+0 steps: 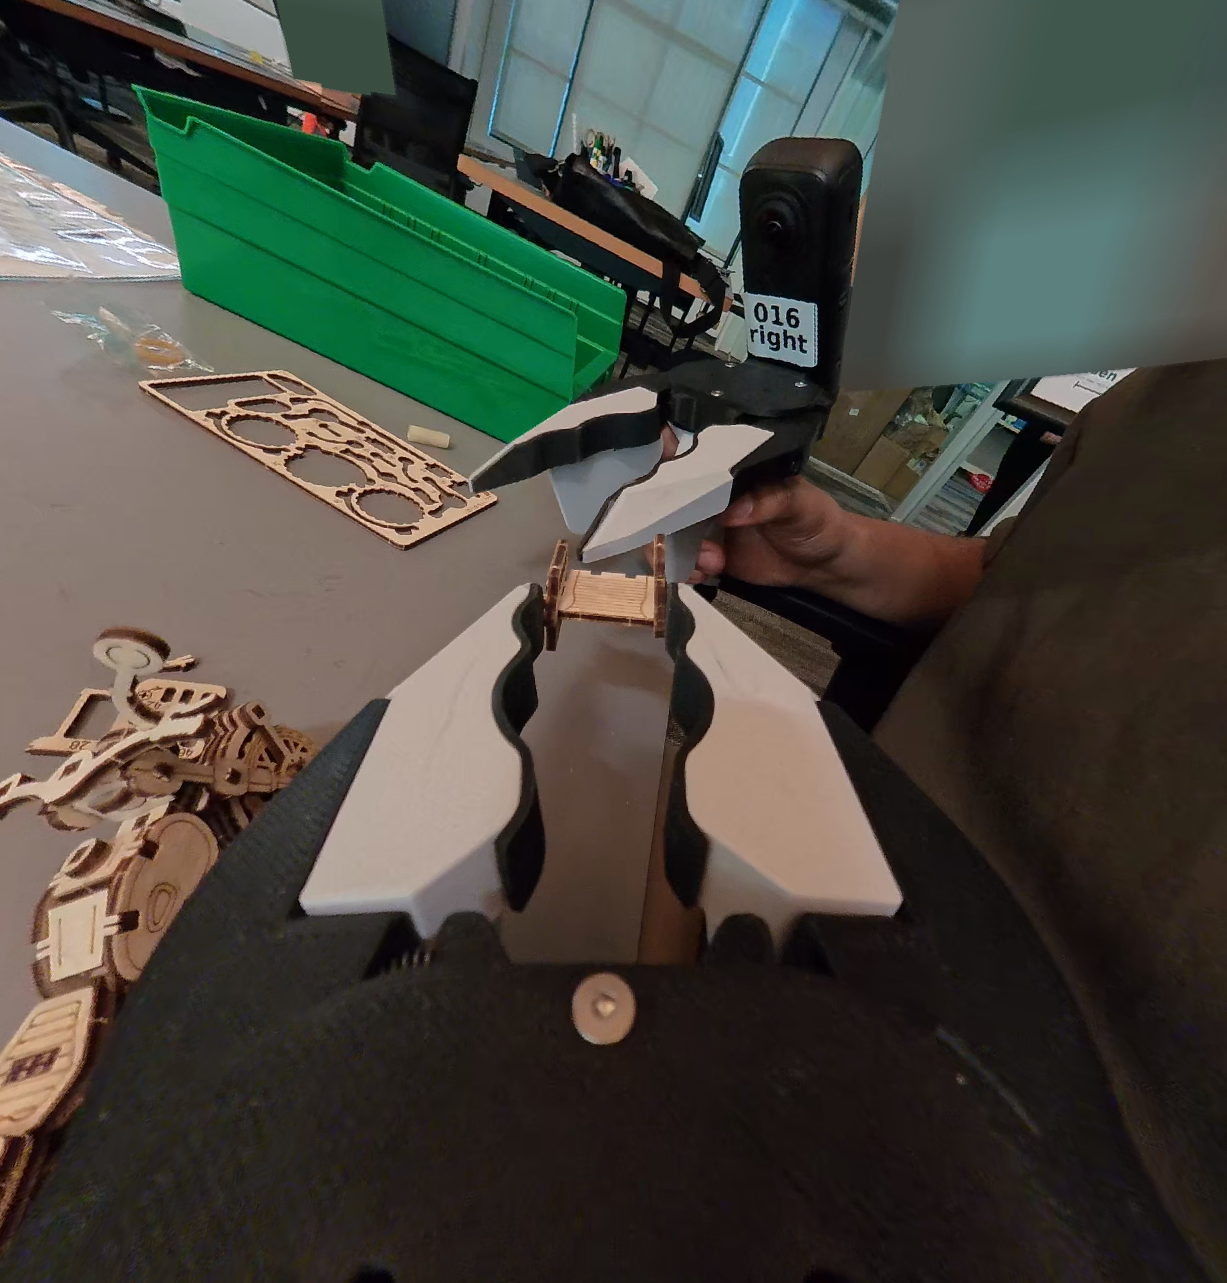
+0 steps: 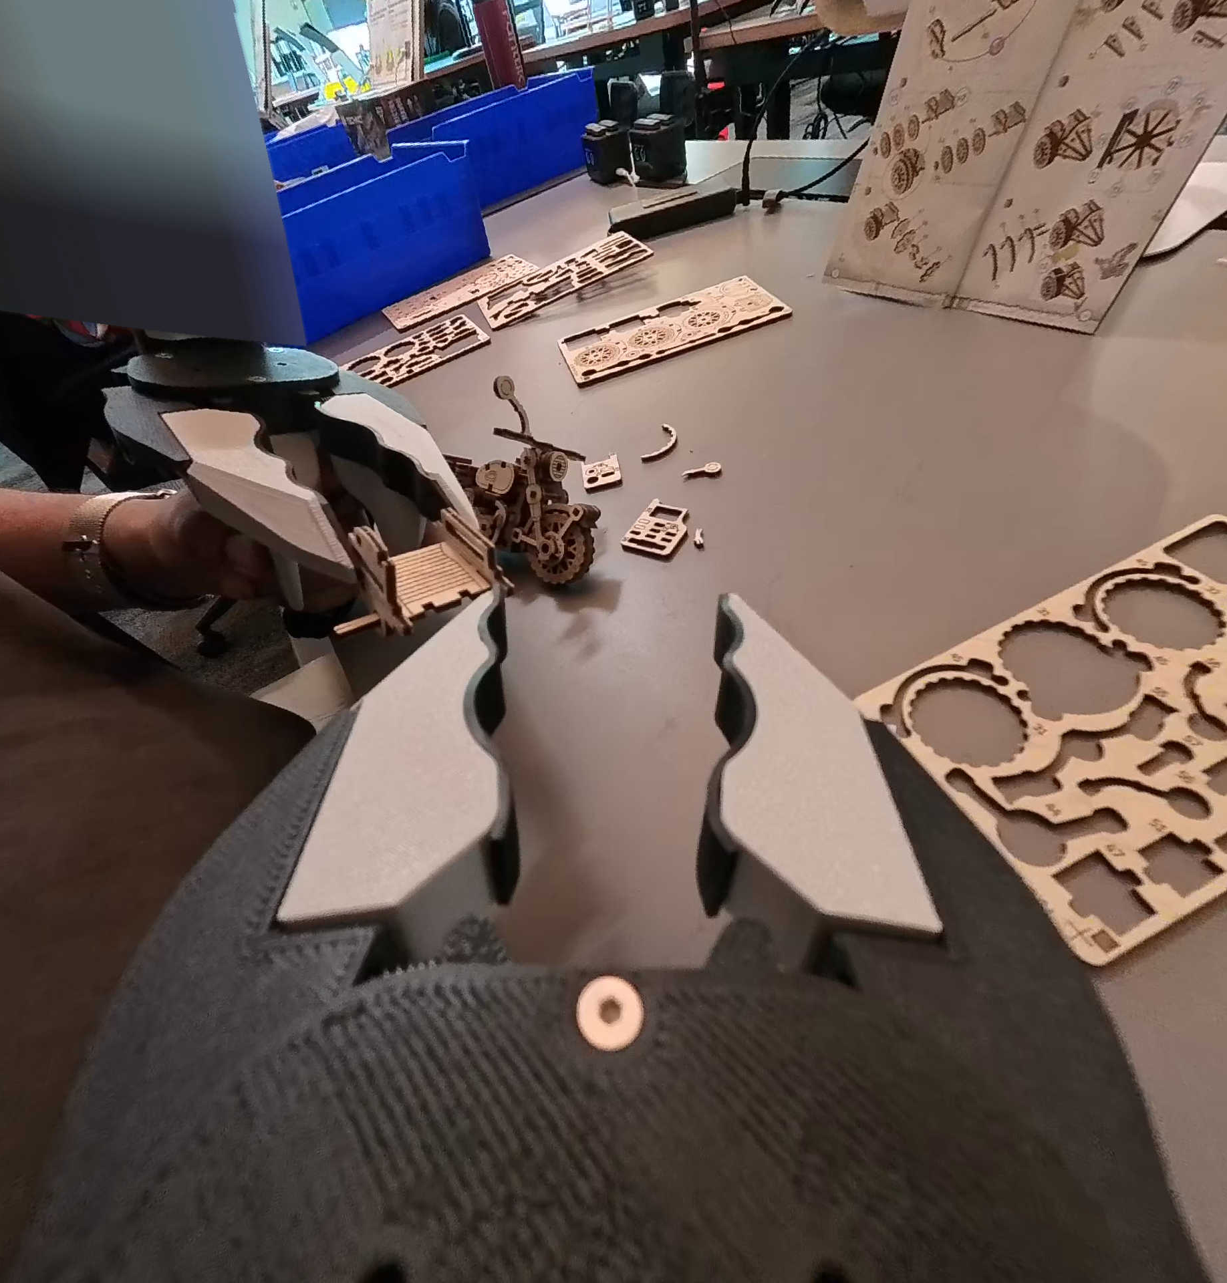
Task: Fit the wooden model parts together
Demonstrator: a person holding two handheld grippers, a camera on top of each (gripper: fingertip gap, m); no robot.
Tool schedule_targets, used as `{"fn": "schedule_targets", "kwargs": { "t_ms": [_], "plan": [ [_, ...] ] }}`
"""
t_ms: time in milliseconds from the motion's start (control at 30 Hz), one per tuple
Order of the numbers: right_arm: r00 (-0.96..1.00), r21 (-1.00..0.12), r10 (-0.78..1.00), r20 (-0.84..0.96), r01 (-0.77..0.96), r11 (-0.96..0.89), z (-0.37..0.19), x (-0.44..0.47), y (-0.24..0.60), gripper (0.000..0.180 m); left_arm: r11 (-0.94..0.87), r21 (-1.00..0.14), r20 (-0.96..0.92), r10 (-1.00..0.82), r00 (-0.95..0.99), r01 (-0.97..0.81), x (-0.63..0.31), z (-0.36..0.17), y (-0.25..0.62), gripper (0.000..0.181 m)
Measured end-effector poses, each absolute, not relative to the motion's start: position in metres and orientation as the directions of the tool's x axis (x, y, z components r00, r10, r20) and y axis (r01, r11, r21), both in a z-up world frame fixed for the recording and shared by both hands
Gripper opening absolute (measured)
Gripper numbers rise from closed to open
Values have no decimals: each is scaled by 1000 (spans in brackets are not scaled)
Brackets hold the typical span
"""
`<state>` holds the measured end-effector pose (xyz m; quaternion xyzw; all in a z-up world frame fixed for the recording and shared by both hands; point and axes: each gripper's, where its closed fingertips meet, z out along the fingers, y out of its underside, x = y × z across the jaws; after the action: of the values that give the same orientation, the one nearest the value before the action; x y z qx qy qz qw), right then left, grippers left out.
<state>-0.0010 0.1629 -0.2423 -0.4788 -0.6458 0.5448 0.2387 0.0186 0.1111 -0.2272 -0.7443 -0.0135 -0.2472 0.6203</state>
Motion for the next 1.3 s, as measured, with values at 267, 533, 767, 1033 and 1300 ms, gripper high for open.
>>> {"fn": "schedule_targets", "kwargs": {
  "t_ms": [267,533,767,1033,1300],
  "plan": [
    [-425,-932,877,-222,358,-62,-242,-1,164,60,-228,-907,409,-281,868,354,15,-227,111,34],
    [-478,-940,843,-248,330,-89,-232,3,155,57,-215,-885,460,-278,843,412,9,-225,110,33],
    [-657,-939,679,-327,305,-158,-210,22,125,56,-208,-897,439,-317,841,390,16,-222,109,33],
    [-710,-919,589,-387,348,-184,-207,31,119,50,-176,-910,414,-412,811,375,30,-210,103,33],
    [-773,-936,541,-332,340,-90,-211,43,103,44,-163,-912,408,-472,782,377,39,-203,99,33]
  ]
}}
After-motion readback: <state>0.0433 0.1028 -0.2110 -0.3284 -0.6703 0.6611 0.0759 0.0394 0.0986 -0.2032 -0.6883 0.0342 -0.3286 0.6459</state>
